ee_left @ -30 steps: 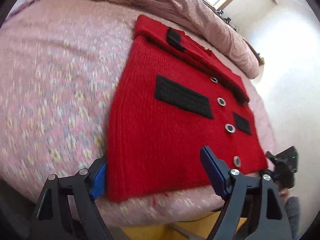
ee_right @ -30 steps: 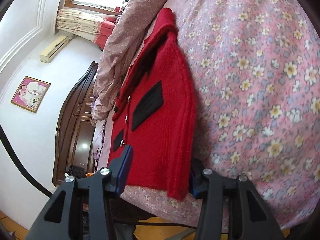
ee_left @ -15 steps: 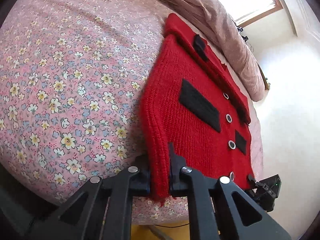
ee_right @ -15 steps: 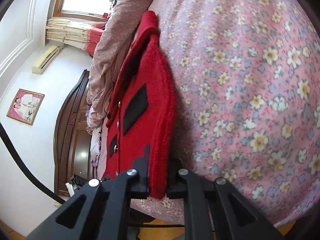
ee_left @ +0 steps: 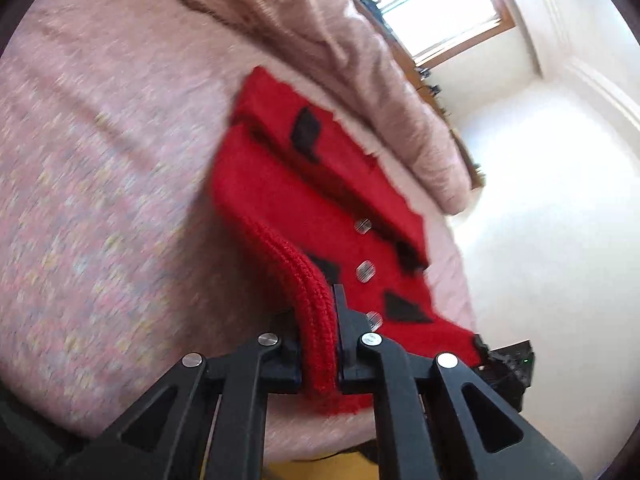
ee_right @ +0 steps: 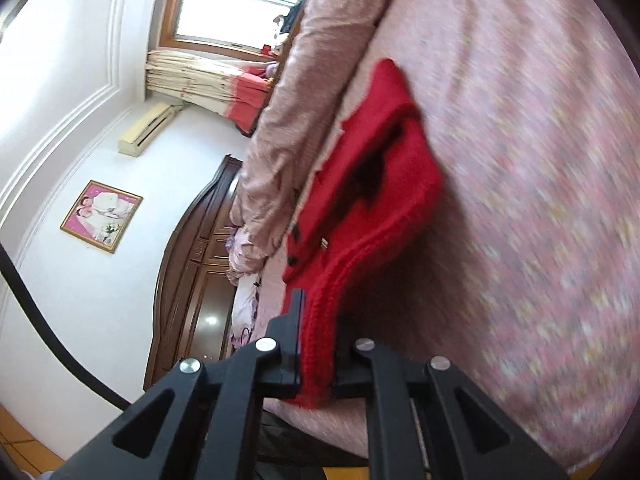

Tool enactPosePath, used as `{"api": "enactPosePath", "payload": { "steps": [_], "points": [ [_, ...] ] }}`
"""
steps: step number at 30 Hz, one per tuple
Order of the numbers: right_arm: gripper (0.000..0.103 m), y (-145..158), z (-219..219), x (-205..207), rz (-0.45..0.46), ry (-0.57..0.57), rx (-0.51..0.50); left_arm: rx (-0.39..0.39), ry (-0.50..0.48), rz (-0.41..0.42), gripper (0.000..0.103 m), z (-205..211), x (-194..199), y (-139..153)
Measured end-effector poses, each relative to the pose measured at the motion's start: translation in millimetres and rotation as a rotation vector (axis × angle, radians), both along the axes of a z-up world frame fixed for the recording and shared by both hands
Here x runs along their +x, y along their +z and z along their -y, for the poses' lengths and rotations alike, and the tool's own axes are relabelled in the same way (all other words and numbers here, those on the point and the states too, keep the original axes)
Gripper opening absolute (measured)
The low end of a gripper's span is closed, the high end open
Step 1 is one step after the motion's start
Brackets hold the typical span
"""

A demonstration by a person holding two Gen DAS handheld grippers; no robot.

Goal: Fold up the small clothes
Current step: 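Lift the hem with both tools and fold it over toward the collar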

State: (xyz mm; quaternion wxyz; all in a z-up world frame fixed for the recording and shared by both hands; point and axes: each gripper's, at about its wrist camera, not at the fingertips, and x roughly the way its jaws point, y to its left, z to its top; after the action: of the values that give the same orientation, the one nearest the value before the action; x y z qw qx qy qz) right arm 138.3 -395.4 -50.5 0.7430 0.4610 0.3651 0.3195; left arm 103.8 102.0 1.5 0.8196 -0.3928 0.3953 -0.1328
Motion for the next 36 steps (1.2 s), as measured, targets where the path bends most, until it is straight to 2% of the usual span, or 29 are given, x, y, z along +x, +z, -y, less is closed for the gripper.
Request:
{"api": "enactPosePath", "payload": {
  "steps": [10,13,16,20,23,25,28,30,34,36],
  "points": [
    [0.009,83,-25,103,0.168,0.035,-0.080,-0.003,0.046,0.128,0.004,-27,108,57],
    [0.009,99,-23,141,0.204,0.012,-0.106,0.008,0.073,0.155,0.004,-39,150,63],
    [0.009,102,-17,185,0.209,-0.027,-0.103,0.016,0.105,0.154,0.004,-51,190,57],
    [0.009,86,-12,247,0.175,-0.076,-0.123,0.031,0.136,0.137,0.004,-62,246,36],
    [0.009,52,-15,292,0.087,-0.087,-0.153,0.100,0.138,0.047,0.004,-57,288,4],
    [0.009,23,-22,315,0.005,-0.086,-0.194,0.132,0.144,0.011,0.004,-54,301,-17],
    [0.009,-6,-29,326,-0.057,-0.087,-0.215,0.132,0.146,-0.010,0.004,-54,311,-39],
    [0.009,-15,-27,326,-0.071,-0.091,-0.212,0.121,0.145,-0.032,0.004,-56,315,-47],
    [0.010,-20,-17,322,-0.100,-0.098,-0.158,0.052,0.134,-0.058,0.006,-65,316,-48],
    [0.016,-15,-14,317,-0.098,-0.101,-0.123,0.041,0.120,-0.053,0.012,-73,310,-38]
  ]
}}
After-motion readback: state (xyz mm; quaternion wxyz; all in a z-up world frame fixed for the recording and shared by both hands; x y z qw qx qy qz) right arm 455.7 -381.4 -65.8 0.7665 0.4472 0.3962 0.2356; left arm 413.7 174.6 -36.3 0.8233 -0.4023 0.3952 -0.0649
